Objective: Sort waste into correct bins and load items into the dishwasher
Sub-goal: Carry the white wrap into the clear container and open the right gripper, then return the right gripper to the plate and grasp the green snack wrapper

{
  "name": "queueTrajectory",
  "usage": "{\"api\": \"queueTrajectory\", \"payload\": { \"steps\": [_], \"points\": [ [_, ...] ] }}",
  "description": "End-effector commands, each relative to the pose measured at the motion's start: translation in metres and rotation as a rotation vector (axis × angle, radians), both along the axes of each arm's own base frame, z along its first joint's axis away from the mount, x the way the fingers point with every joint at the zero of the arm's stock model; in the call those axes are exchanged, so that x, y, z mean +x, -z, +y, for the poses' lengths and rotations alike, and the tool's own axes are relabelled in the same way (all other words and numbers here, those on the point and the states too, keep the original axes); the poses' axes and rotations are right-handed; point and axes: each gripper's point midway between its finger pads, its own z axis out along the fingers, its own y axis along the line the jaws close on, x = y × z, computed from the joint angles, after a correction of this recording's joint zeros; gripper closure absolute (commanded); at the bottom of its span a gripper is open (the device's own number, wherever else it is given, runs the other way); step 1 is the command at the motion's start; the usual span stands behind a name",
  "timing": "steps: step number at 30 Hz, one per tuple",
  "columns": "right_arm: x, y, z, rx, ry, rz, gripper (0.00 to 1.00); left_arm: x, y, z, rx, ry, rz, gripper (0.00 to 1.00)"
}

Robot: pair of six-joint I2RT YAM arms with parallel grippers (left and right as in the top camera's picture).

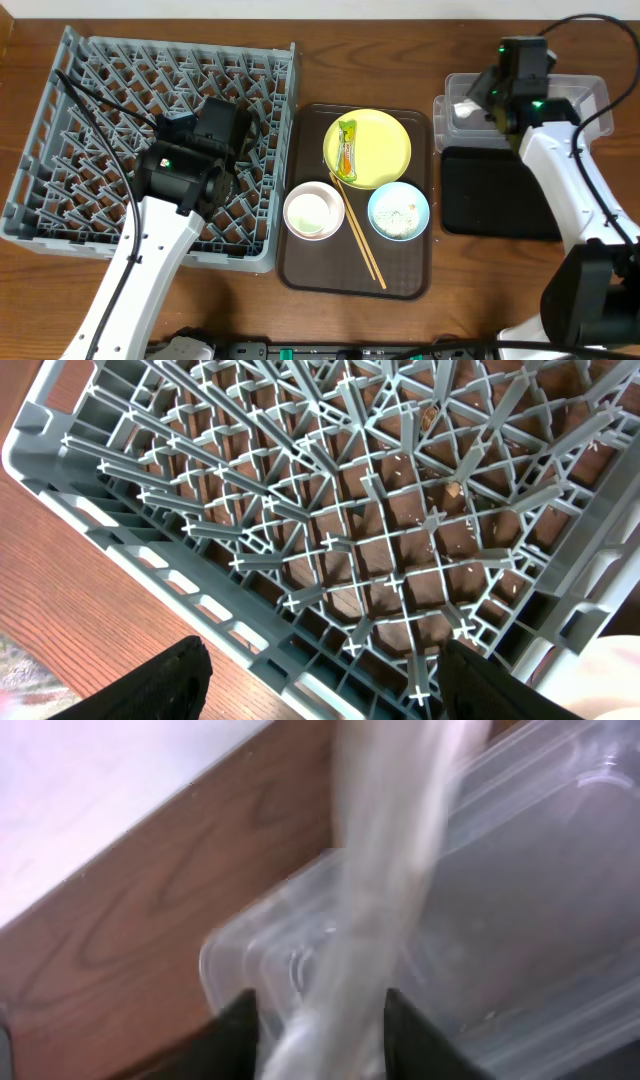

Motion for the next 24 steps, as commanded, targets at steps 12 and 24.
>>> {"api": "queueTrajectory", "payload": {
  "steps": [12, 24],
  "points": [
    [-0.006, 0.001, 0.122, 0.033, -0.586, -0.012, 0.46, 0.001, -0.005, 0.002, 0.003, -0.015, -0.012, 0.24],
    [-0.058, 0.096, 0.235, -0.055, -0.81, 0.227, 0.42, 0.001, -0.005, 0.002, 0.003, -0.015, -0.012, 0.24]
  ]
}}
